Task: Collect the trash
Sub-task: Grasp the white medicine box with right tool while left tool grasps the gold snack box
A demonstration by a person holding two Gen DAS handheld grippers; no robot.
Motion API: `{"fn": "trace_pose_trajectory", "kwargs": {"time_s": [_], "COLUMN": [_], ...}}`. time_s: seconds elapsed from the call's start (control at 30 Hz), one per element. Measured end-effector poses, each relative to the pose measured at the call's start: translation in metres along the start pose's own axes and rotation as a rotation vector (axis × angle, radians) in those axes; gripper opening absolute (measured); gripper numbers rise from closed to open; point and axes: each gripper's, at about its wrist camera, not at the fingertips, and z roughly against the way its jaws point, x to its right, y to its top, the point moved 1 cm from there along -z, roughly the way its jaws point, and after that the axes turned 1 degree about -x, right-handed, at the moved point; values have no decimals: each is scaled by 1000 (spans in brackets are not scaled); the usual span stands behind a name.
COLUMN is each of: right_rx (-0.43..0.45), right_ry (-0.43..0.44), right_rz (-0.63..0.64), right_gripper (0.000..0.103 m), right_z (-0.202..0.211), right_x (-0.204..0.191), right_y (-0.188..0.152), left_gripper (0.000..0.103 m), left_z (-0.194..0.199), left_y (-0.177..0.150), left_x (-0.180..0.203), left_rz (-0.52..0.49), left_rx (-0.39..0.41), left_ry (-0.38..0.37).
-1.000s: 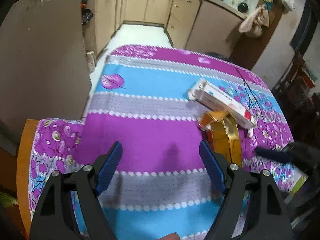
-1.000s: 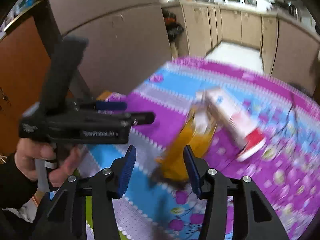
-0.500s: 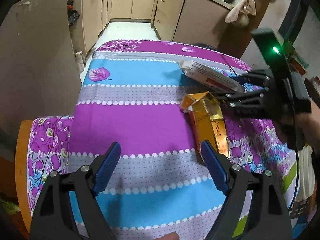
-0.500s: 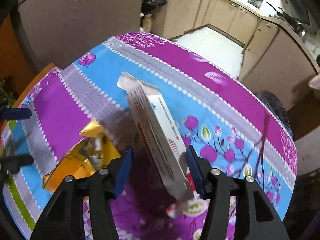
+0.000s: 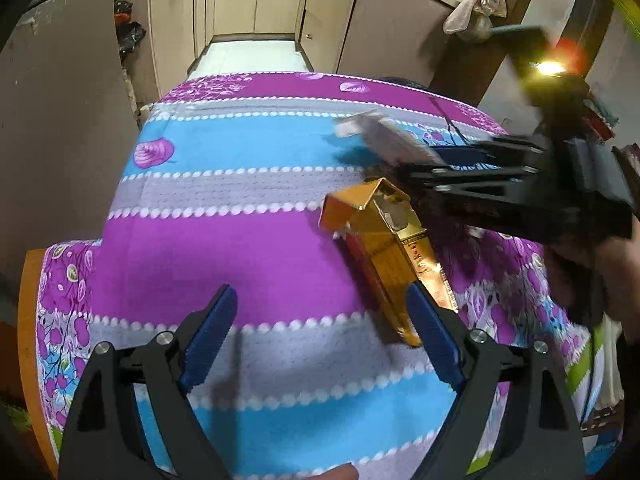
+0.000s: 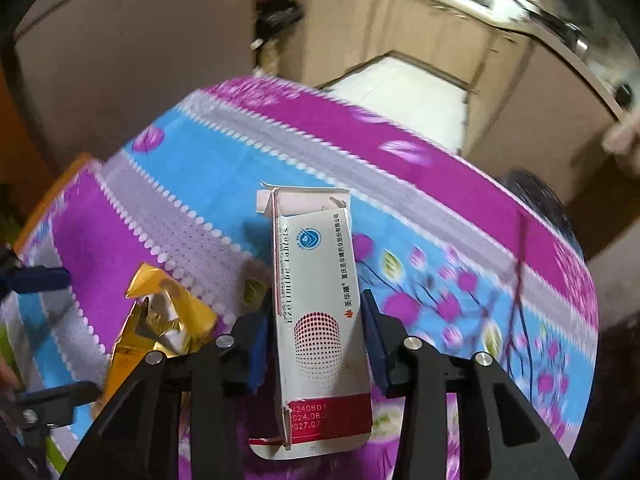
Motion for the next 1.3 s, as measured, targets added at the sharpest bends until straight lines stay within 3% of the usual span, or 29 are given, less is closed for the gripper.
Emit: {"fn": "trace_pose_trajectory", "kwargs": {"time_s": [0.2, 0.33, 0.47, 0.6, 0.77, 1.0, 1.2, 1.3], "right_rx": [68, 12, -27, -24, -30, -41, -46, -60], "right_ry": [10, -72, -119, -48, 89, 128, 247, 263], "right_rz": [-168, -106, 12, 35, -65, -110, -125, -122], "right_gripper": [42, 42, 42, 42, 42, 42, 42, 42], "right_z": [38, 32, 23, 31, 43, 52, 70, 73], "right_x": [30, 19, -14, -45, -54, -45, -47, -48], "right_y": [-33, -48, -60, -64, -72, -89, -103, -111], "left_gripper": [87, 89, 89, 89, 89, 90, 90, 90], "left_z": [-8, -7, -1, 2, 12, -2, -12, -9], "left_y": [-1, -5, -13, -13, -12, -9, 12, 20], "left_x": [9, 7, -15, -29, -33, -32, -45, -53], "left_rz": [45, 100, 187, 220, 219, 209, 204, 205], "left_rx": [-6, 0, 18, 15, 40, 16, 32, 44], "left_ry": [36, 66, 105, 131, 156, 150, 222, 263]}}
